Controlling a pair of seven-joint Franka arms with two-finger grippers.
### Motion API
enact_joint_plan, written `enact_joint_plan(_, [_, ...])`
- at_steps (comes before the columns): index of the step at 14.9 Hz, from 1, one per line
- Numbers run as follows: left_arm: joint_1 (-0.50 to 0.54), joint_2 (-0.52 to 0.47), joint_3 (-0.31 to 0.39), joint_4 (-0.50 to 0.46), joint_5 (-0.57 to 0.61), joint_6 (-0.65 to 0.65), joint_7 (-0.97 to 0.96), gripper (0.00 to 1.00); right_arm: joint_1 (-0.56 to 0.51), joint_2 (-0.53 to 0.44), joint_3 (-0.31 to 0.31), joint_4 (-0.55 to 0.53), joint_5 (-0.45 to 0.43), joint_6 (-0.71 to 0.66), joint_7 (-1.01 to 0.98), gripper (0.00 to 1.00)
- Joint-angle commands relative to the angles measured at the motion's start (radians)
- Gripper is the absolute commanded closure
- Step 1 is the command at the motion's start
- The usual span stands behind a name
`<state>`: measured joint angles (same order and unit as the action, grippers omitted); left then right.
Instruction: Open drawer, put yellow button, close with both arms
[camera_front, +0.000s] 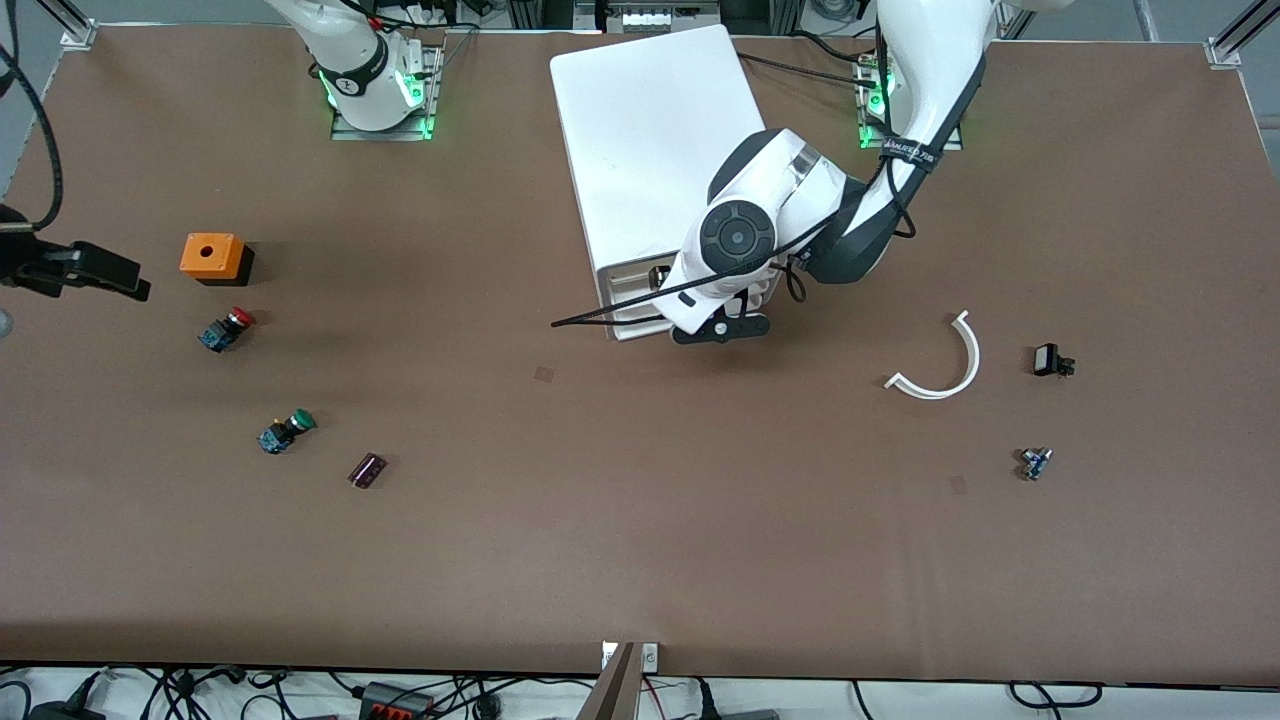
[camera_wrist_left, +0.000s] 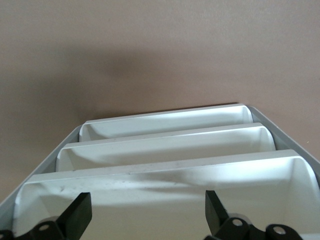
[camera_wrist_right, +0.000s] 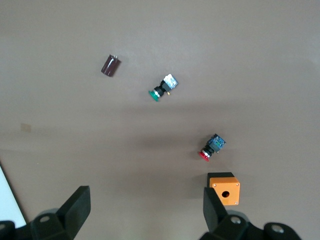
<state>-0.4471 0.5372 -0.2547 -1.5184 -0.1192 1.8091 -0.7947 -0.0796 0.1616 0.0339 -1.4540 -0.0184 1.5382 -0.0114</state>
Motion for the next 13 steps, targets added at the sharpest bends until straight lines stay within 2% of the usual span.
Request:
enact_joint_plan(1, [0.057,-0.054,0.008,0.012,0.086,-0.016,0.018,0.0,-0.003,-0.102,0.001,-0.131,-0.017,0.042,-0.019,0.0])
enact_joint_plan(3, [0.1,-0.088,0.005,0.024,0.168,-0.017,0.022,0.0,0.0,-0.1,0.001,-0.126,-0.021,0.052,-0.021,0.0])
enact_joint_plan(7, [0.197,-0.12,0.011,0.089,0.203,-0.024,0.148,0.0,-0.003,-0.099,0.001,-0.124,-0.029,0.048,-0.022,0.0])
enact_joint_plan(13, [0.402,-0.197,0.008,0.175,0.191,-0.215,0.526,0.0,0.0,-0.103,0.001,-0.129,-0.031,0.054,-0.022,0.0])
